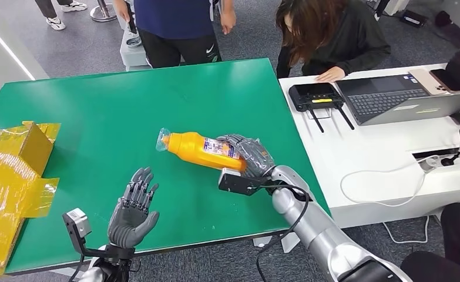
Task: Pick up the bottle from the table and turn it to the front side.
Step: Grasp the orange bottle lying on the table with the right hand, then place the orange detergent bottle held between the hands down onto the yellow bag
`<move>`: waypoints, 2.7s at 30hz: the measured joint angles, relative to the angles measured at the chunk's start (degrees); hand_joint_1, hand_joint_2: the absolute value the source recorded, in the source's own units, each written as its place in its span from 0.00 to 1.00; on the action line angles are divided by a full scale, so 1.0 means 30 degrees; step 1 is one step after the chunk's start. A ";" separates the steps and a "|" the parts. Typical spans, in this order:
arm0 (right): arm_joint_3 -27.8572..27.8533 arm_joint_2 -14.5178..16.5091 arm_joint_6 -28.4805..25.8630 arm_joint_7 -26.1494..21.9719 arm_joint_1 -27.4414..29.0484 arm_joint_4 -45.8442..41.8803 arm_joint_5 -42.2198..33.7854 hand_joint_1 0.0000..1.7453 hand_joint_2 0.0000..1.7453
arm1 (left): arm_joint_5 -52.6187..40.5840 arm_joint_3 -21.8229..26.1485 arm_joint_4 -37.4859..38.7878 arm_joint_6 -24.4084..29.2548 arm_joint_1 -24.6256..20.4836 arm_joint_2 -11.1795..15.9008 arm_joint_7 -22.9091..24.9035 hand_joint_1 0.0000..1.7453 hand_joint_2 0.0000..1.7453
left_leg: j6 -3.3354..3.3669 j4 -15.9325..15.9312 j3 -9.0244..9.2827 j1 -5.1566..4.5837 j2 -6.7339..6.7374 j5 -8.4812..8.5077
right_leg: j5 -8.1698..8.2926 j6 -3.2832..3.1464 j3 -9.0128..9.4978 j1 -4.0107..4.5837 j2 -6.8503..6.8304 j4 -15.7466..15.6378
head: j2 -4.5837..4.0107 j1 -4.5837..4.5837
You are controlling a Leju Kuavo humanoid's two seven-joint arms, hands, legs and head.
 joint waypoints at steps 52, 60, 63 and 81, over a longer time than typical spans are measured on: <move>-0.2781 0.1058 0.0297 -0.3754 0.8688 -1.4227 -0.7078 1.00 1.00 | -0.7854 0.0732 -0.2898 0.5938 0.0416 0.0071 -0.1127 0.00 1.00 | -0.0015 -0.0008 -0.0020 0.0001 -0.0025 -0.0013 | -0.0022 -0.0020 -0.0015 0.0001 -0.0030 0.0003 | 0.0000 0.0000; -0.2712 0.1526 0.0654 -0.3555 0.7884 -1.3779 -0.7480 1.00 1.00 | -0.7672 0.0834 -0.2918 0.5504 0.0068 0.0191 -0.1115 0.00 1.00 | -0.0015 -0.0009 -0.0020 0.0001 -0.0020 -0.0014 | -0.0022 -0.0021 -0.0017 0.0001 -0.0025 0.0002 | 0.0000 0.0000; -0.2712 0.1718 0.0459 -0.3349 0.7049 -1.2602 -0.7577 1.00 1.00 | -0.7464 0.0834 -0.2918 0.5014 -0.0239 0.0169 -0.1002 0.00 1.00 | -0.0009 -0.0009 -0.0016 0.0001 -0.0015 0.0000 | -0.0017 -0.0019 -0.0016 0.0001 -0.0022 0.0002 | 0.0000 0.0000; -0.2736 0.2978 -0.0754 -0.4774 0.4149 -0.6590 -0.6490 1.00 1.00 | -0.4898 0.0827 -0.1836 0.2098 -0.2341 0.0184 0.1412 0.00 1.00 | -0.0011 -0.0006 -0.0019 0.0002 -0.0020 0.0023 | -0.0002 -0.0013 -0.0022 0.0001 -0.0027 0.0008 | 0.0000 0.0002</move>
